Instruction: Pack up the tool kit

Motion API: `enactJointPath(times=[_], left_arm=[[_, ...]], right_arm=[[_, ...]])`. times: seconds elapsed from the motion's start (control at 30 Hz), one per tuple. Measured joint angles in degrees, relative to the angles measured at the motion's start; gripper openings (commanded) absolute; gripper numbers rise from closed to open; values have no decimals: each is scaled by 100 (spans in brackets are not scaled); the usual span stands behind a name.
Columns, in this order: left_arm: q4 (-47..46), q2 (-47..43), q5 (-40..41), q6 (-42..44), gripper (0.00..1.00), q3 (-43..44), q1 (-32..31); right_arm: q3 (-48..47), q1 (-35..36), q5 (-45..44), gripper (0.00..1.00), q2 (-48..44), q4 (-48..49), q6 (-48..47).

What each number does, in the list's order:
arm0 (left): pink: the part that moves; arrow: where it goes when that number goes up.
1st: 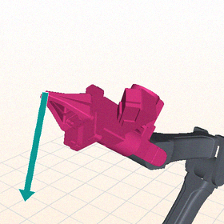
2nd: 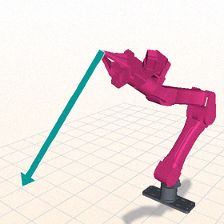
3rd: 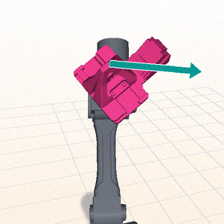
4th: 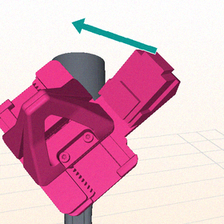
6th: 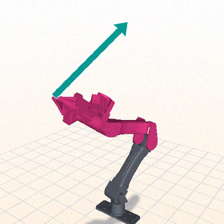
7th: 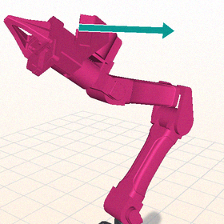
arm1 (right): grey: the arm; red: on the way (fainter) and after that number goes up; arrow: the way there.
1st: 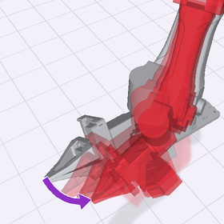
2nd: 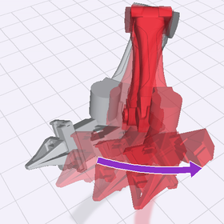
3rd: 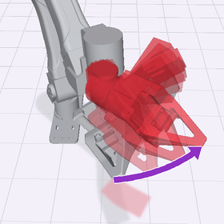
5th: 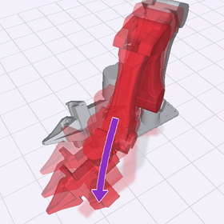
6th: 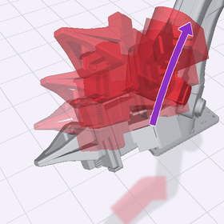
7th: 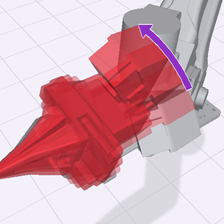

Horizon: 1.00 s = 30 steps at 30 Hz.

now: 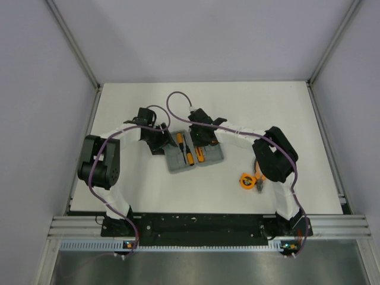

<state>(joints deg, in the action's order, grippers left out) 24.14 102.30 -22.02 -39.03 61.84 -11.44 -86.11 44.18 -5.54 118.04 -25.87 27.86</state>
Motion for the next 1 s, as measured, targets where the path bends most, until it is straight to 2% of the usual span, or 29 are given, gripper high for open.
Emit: enactJointPath(times=[0.3,0.47,0.73,0.83,1.0], left_arm=[[74,11,20,0,70,4,31],[116,37,17,0,70,83,31],[164,39,35,2,69,227,48],[184,42,42,4,69,264,52],[195,42,44,17,68,267,52]], right_arm=[[105,-175,494,0,-13,243,146],[-186,-236,562,21,55,-149,201],[-1117,-247,439,40,138,-955,308],[-1226,-247,330,42,79,-981,343],[-979,-251,197,34,-199,-1075,332]])
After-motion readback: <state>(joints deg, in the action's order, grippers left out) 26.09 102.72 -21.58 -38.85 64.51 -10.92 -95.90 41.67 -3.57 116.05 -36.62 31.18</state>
